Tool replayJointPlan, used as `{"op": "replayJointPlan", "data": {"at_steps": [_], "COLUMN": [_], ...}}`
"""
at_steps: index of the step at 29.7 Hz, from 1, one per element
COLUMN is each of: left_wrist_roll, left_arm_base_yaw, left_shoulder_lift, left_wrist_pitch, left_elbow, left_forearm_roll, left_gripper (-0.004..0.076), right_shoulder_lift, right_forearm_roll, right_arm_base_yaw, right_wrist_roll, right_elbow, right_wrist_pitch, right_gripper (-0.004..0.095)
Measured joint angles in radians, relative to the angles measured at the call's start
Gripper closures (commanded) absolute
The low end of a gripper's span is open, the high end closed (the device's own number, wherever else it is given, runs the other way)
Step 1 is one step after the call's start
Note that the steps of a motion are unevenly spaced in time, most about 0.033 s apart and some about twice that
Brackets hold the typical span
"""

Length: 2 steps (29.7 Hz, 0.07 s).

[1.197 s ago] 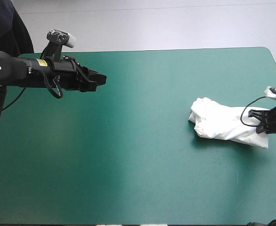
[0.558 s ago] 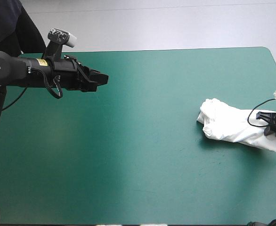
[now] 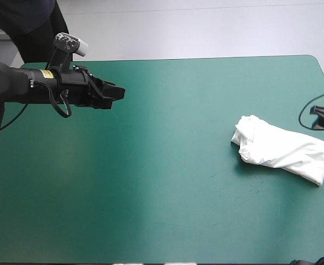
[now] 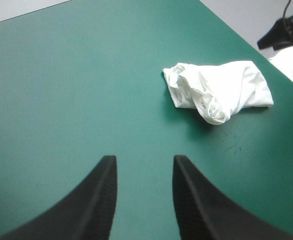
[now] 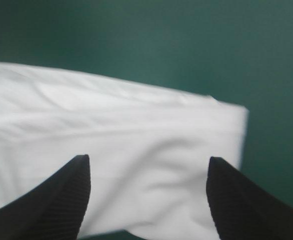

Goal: Fold the cloth

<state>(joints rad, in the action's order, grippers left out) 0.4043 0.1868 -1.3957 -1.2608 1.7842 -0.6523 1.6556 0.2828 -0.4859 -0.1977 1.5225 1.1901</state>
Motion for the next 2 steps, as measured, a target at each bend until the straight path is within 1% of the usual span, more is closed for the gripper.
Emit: {"op": "replayJointPlan", "data": {"at_steps": [2], "left_wrist_roll": [0.0], "left_arm_base_yaw": [0.0], "left_shoulder_lift": [0.004], "left_wrist_pitch": [0.0], "left_elbow": [0.0], "left_forearm_roll": [0.012], "left_gripper": [0.0445], "right_shoulder_lift": [0.0], "right_forearm_roll": [0.161], "right_arm_base_yaw": [-0.001], "right_wrist_roll": [-0.028], "right_elbow": [0.086], "right_wrist_pitch": [0.012], "right_gripper": [0.0279]}}
